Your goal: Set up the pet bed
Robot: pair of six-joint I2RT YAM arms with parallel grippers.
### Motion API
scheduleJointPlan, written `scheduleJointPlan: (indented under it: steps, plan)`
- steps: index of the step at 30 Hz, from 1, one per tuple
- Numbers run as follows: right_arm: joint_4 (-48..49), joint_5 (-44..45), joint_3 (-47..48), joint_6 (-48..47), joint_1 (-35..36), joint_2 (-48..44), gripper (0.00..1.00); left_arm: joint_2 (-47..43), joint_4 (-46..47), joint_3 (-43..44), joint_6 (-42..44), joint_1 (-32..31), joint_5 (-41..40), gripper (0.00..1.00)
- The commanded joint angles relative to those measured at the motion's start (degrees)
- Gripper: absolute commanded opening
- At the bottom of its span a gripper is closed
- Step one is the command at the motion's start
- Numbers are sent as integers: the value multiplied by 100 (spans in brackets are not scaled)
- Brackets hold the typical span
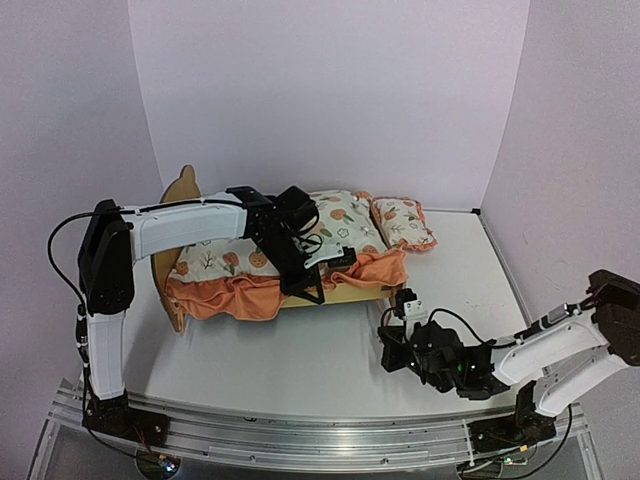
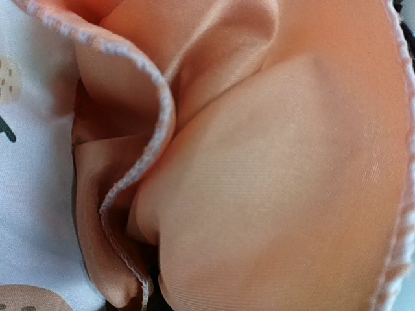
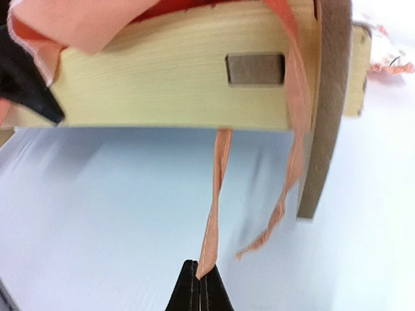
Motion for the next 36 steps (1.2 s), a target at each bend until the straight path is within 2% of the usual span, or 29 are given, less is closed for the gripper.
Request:
scheduleJointPlan:
  steps: [1,4,6,12,14,16,17,20,22,25,29,32,36]
  plan:
    - [-1975,-1105,65,307,45,-526,0,-326,851,-103,206,201,-316,0]
    - [-2634,-1495,167,385,52,-687,0,-336,1143,-497,403,281,-522,0]
    - [-2711,-1651,267,316,47,-661,0,-352,1420,-858,608,292,-613,0]
    - [-2714,-2272,1193,48,44,226,0,-165,1933,-1435,910,291,-655,0]
    - [-2716,-2447,1374,155,39,401,0,-133,2056,-1538,996,292,-752,4]
    - [-2759,-2520,1451,357,16,493,0,-171,2145,-1646,1052,292,-783,19]
    - [-2788,-2565,1486,450,-1,507,0,-198,2137,-1660,1045,291,-748,32]
    - [-2917,-2776,1538,772,-123,481,0,-495,2083,-1653,1033,292,-414,56]
    - [-3124,-2931,1622,933,-179,415,0,-803,2207,-1730,1029,291,-107,68]
    - [-3612,-3114,1841,991,-233,327,0,-1371,2669,-1949,938,284,379,78]
    - [-4051,-3446,1943,1146,-373,208,0,-2009,3158,-2253,405,209,1062,82]
    - [-4198,-3693,1833,1508,-541,-10,0,-2348,3573,-2673,-274,-98,929,81]
    - [-4464,-3990,1894,1585,-758,-131,0,-2818,4428,-3738,-1163,-516,773,74]
